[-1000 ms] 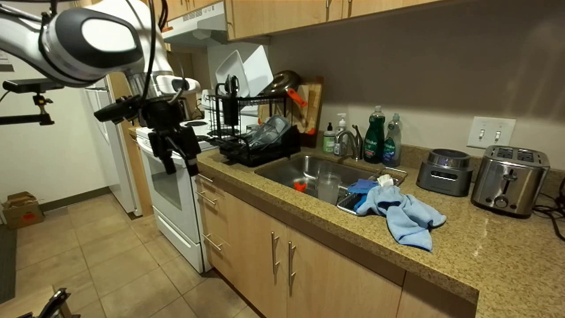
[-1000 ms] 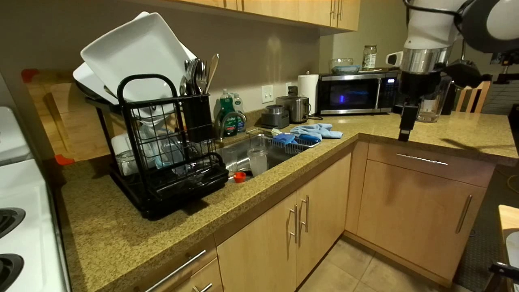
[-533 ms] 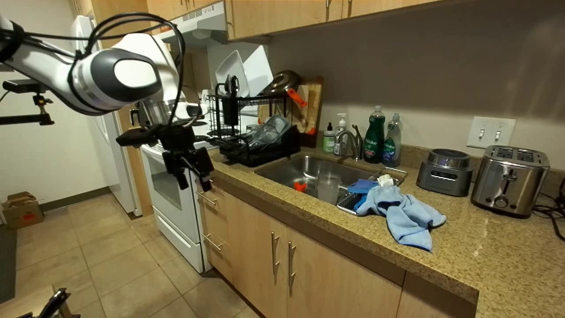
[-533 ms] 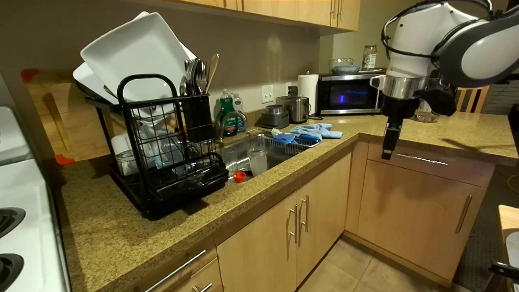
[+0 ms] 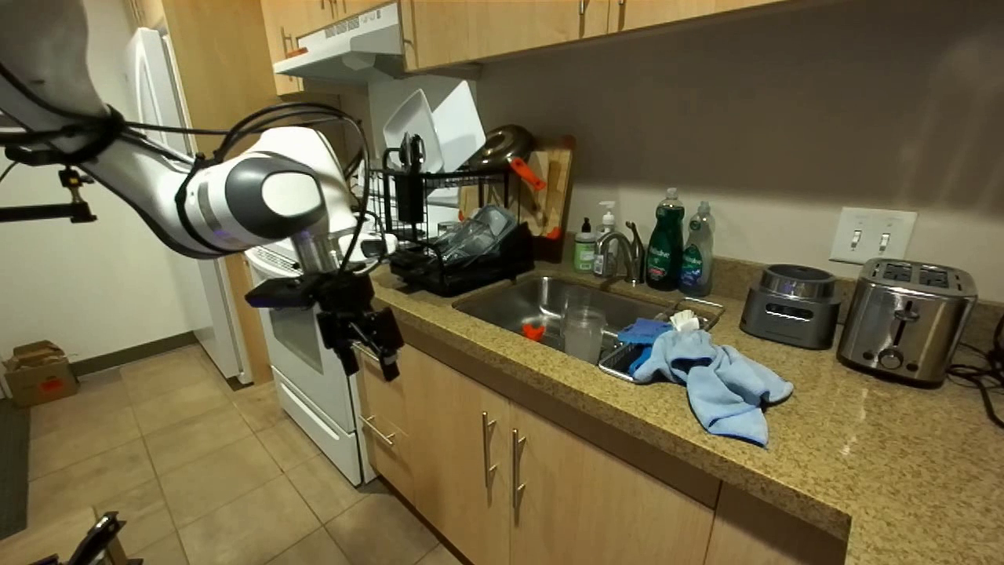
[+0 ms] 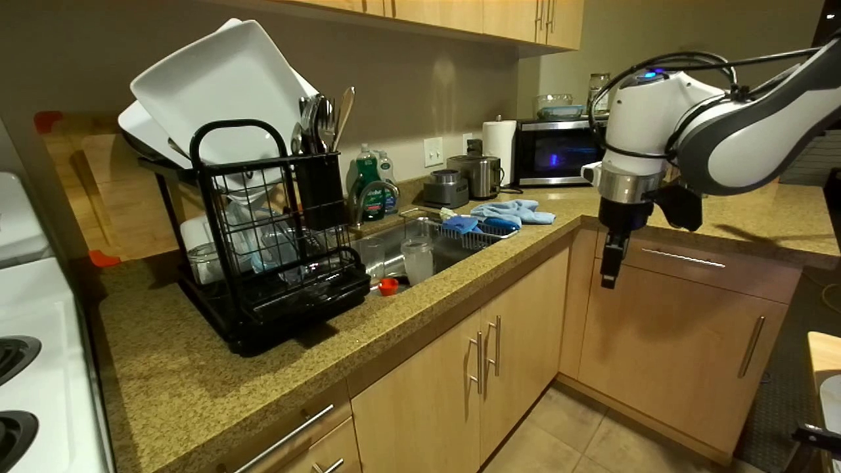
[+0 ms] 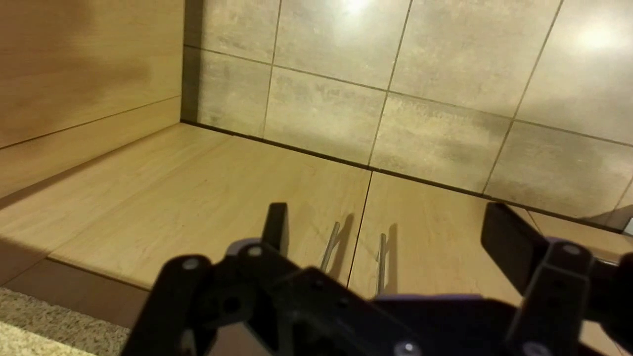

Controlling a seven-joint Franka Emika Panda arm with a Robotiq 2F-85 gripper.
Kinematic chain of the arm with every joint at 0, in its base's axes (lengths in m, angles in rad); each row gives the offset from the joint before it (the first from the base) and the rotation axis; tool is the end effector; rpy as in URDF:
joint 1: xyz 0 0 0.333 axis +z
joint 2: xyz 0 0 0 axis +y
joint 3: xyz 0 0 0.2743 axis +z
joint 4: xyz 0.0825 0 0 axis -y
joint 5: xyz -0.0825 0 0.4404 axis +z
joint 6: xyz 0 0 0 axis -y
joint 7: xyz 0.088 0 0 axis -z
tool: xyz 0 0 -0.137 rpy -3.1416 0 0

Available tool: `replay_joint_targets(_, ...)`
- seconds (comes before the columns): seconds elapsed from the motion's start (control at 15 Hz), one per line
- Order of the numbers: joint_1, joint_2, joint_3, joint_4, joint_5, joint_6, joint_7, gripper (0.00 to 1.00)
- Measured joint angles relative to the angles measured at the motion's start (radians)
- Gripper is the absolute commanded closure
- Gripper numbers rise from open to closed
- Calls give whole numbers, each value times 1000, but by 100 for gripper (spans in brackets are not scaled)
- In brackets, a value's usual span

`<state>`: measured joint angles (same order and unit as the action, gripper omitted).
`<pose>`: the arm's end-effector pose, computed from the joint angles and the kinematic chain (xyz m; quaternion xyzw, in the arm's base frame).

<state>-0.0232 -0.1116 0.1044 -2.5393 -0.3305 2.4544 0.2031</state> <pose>0.4935 0.0322 0.2018 0.9915 0.0653 0.0278 0.1089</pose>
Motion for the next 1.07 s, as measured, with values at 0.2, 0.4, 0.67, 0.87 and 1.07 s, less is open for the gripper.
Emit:
replay_joint_targets(0.2, -1, 84, -26, 38, -38, 30, 26, 0)
replay_joint_targets(0.4, 2, 170, -53, 93, -50, 42, 36, 0)
replay_joint_targets(0.67, 16, 286, -86, 172, -50, 67, 36, 0)
replay_joint_targets(0.87, 42, 371, -112, 228, -50, 90, 36, 0)
replay_joint_targets(1.07, 77, 454, -136, 281, -51, 120, 36, 0)
